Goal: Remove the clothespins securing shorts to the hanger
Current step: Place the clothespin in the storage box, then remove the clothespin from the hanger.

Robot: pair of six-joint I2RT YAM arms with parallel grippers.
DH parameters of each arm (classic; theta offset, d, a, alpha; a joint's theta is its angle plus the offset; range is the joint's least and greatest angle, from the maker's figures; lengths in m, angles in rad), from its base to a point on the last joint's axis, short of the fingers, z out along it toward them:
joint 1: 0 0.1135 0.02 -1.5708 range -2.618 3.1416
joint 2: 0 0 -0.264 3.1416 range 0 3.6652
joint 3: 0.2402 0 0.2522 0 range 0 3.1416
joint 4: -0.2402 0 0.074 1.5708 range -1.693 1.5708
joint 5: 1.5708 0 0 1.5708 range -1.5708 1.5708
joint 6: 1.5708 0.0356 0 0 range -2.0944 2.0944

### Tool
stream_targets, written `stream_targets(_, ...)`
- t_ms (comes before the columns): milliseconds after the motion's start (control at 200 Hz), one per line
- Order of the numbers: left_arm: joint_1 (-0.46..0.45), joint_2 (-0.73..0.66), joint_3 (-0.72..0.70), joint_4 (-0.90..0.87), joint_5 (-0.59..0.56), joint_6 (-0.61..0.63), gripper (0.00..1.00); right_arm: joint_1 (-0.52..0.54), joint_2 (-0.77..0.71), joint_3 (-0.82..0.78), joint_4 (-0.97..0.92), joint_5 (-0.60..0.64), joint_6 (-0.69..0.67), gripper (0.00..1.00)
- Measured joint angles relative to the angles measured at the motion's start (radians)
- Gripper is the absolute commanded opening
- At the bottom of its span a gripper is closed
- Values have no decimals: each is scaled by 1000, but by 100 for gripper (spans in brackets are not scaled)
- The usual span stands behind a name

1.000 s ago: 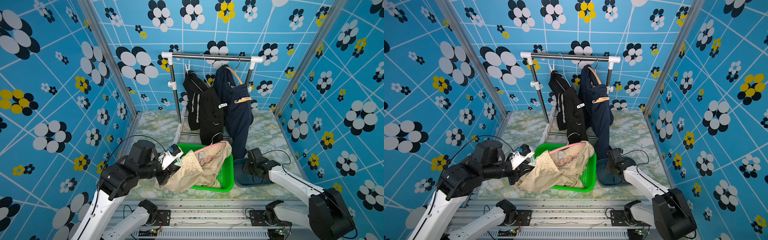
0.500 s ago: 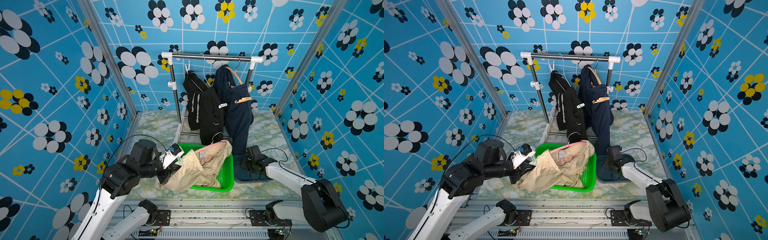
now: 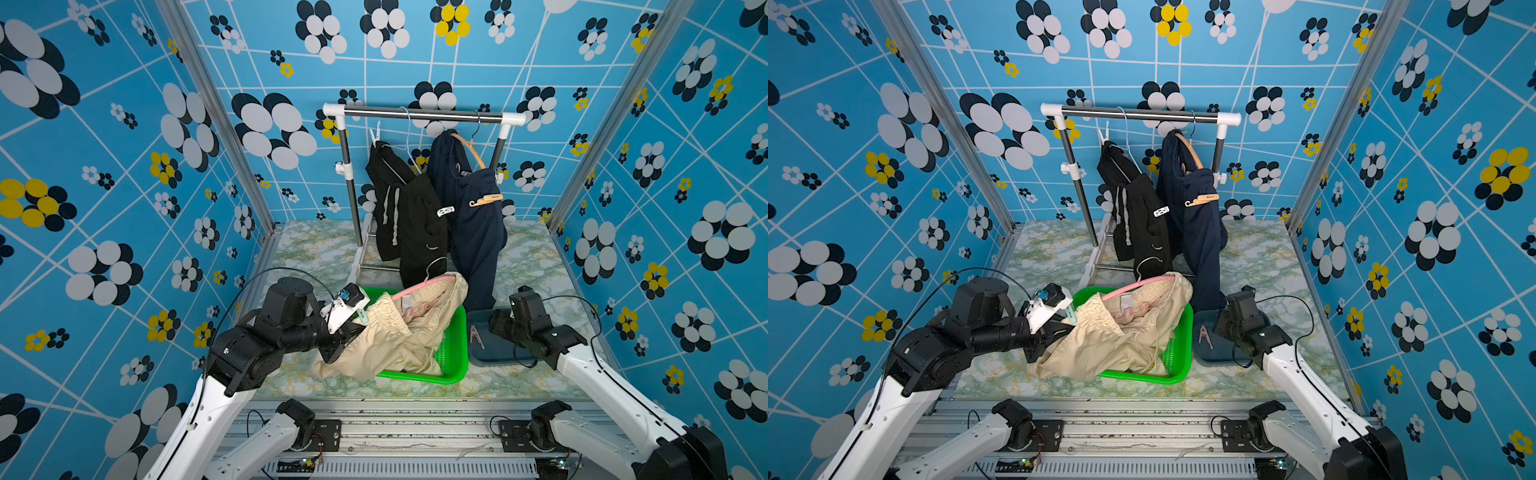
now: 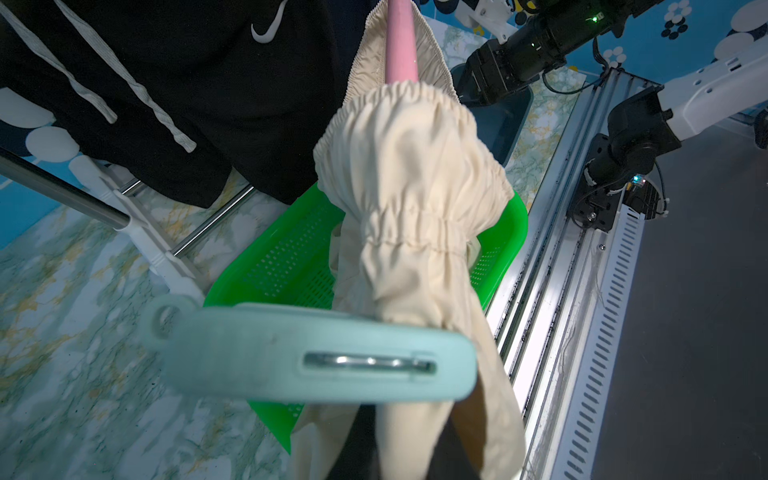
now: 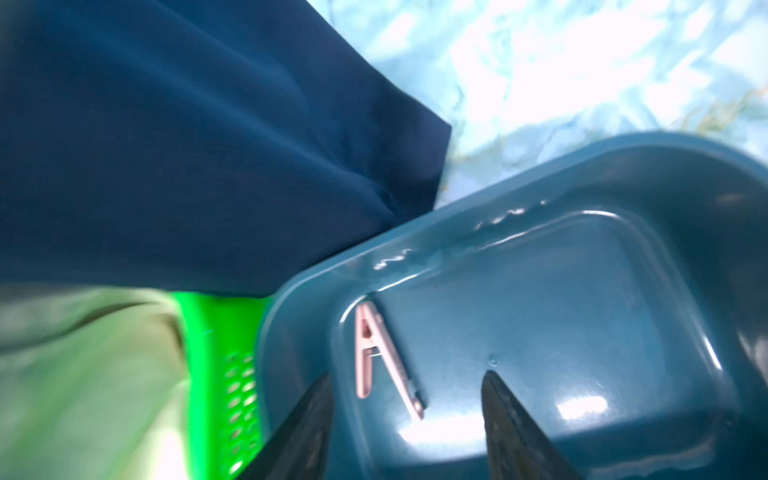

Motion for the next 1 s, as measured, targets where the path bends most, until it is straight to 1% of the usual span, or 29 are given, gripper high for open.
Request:
stream_targets(170,-26,-3,-37,79,-25,-35,0,21,-129,45,-8,-19,-13,58)
stream_targets(410,-121,60,-40,142,-103,-43,0,125,-222,160,-3,-22,-43,56)
stream_targets(575,-162,95,-47,182,-153,-44,0,213,-206,226,77,-24,-76,56)
stream_targets(840,-169,101,-63,214,-193,-45,0,323,-80,285,255,-53,-150,55)
stream_targets(1000,-171,100,-74,232,-198,-48,0,361,-22,309,357,-69,-196,49)
